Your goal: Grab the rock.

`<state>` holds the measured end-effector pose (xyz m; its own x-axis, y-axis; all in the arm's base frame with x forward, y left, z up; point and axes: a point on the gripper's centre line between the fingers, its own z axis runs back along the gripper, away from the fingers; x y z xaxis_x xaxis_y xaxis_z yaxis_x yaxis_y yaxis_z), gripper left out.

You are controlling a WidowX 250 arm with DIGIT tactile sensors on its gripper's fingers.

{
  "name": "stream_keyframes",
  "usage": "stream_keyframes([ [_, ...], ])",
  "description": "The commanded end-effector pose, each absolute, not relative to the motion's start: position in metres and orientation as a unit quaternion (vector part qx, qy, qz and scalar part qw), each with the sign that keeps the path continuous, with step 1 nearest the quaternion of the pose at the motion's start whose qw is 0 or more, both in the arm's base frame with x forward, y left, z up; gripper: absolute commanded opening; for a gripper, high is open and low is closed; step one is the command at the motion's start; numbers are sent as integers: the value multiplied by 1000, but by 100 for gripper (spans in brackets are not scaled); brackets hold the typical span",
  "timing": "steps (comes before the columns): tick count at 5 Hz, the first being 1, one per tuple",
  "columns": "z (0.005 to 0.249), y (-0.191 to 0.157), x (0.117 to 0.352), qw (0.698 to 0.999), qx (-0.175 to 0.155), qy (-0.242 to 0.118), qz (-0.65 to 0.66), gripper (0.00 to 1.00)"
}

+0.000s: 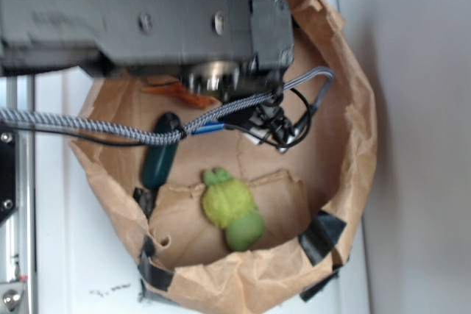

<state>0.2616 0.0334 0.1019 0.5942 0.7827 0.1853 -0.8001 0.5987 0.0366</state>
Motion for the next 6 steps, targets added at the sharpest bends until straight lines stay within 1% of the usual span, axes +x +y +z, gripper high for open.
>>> stream_keyframes([
  [1, 98, 35, 257, 868, 55, -59, 491, 100],
  [3, 98, 35, 257, 868, 55, -59, 491, 100],
  [4, 86, 49, 281, 851, 55, -86, 516, 100],
  [5, 66, 53, 302, 847, 61, -91, 520, 100],
  [6, 58, 56, 312, 845, 59, -110, 520, 100],
])
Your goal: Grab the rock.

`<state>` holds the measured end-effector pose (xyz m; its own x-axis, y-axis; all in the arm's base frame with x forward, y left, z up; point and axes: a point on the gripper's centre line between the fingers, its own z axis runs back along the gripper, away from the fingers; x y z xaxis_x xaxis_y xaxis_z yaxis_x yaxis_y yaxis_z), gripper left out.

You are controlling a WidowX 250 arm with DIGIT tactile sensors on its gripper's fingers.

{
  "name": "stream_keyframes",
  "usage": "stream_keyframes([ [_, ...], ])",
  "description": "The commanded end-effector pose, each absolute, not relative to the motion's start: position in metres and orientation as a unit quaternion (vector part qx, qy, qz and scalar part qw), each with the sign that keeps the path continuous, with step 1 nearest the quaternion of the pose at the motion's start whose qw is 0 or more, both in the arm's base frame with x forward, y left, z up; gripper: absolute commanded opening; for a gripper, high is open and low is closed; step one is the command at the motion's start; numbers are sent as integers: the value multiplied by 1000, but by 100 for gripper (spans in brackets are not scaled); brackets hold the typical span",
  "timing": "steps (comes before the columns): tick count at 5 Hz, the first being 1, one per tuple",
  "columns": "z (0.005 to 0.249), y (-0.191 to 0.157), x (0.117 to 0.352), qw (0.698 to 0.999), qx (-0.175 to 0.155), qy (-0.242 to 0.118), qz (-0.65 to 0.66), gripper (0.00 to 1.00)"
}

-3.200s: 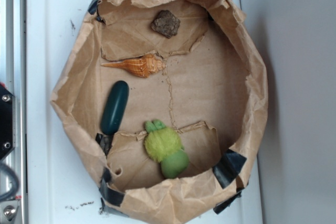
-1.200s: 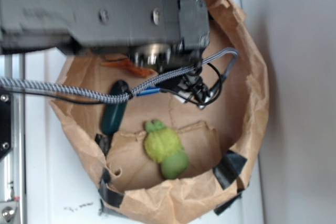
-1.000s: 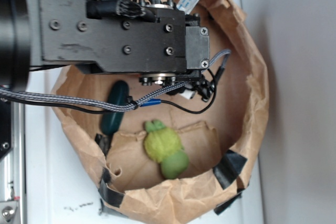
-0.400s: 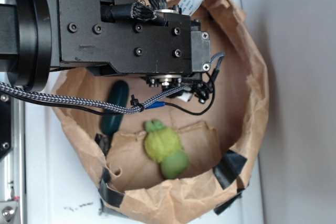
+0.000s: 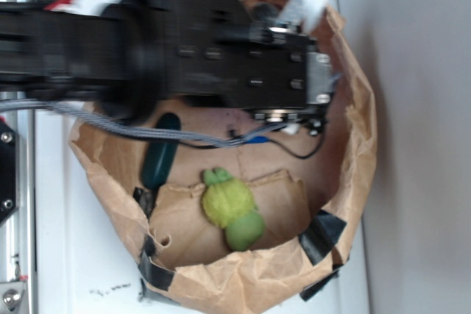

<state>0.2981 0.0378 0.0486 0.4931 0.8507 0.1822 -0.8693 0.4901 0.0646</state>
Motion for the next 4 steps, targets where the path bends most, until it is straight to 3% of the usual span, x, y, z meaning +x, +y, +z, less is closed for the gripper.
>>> stream_keyframes([
  [1, 62, 72, 312, 841, 51, -115, 525, 100],
  [2, 75, 84, 300, 841, 27, -109, 530, 100],
  [4, 75, 107, 291, 823, 51, -117, 553, 100],
])
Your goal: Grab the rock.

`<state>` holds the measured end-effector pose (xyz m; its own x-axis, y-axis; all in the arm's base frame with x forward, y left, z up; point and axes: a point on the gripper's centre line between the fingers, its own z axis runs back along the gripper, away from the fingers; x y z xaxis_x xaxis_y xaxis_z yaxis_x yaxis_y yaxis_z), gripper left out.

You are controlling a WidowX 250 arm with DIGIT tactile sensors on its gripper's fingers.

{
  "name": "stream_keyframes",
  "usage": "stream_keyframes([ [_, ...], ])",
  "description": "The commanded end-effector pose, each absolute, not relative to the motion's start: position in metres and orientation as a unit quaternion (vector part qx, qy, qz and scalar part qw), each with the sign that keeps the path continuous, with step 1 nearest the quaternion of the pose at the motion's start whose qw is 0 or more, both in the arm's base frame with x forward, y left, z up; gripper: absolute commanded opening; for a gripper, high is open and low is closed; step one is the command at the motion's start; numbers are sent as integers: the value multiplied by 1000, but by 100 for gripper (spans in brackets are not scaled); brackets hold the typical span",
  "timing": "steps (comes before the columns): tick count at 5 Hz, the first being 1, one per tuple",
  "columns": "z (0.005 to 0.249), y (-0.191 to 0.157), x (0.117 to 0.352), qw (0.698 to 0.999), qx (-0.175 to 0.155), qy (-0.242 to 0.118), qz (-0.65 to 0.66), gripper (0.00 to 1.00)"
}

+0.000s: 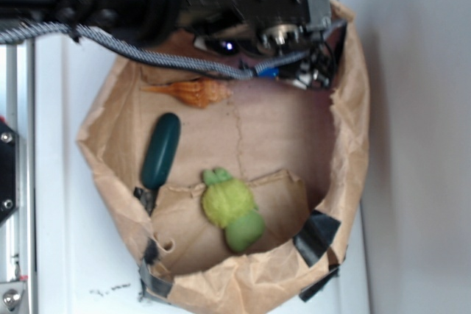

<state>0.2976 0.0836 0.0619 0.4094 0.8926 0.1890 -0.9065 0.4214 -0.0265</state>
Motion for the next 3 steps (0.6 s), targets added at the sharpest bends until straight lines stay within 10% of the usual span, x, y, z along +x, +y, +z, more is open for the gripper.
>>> stream_keyframes([
  [1, 67, 113, 294, 819, 67, -110, 559, 100],
  [3, 40, 111, 290, 819, 112, -108, 552, 100],
])
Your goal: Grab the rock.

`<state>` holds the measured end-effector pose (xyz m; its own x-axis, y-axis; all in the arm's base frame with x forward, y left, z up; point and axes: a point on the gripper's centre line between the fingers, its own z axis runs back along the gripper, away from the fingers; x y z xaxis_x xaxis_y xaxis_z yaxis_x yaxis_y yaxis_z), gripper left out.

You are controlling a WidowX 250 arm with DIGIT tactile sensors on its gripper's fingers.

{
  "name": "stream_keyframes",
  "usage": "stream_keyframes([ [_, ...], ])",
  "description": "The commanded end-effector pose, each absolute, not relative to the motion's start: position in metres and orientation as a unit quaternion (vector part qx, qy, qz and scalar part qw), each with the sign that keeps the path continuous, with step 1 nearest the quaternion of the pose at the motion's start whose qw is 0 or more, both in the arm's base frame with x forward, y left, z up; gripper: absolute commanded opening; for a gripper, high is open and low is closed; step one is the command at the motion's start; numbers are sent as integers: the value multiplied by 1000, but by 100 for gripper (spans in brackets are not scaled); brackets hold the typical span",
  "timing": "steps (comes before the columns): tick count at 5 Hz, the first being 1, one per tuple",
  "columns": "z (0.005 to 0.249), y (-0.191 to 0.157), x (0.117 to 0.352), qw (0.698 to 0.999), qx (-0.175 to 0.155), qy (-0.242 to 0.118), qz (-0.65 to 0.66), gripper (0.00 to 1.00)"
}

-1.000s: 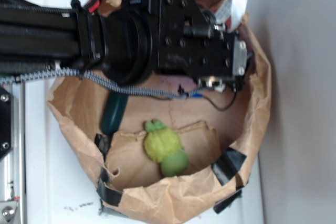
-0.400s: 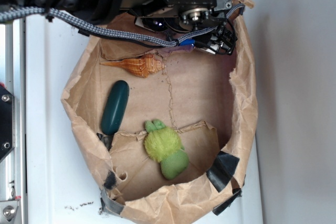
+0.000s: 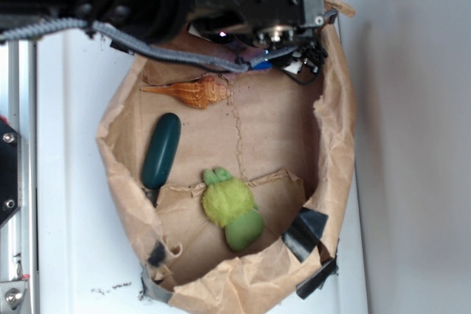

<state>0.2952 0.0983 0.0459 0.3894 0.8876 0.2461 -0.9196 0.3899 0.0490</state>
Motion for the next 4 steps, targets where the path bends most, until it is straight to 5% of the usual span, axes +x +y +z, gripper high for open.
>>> stream_keyframes([
  [1, 17, 101, 293, 827, 145, -118, 530, 100],
  [3, 20, 100, 291, 831, 137, -131, 523, 100],
  [4, 50, 94, 273, 830, 96, -123, 536, 100],
])
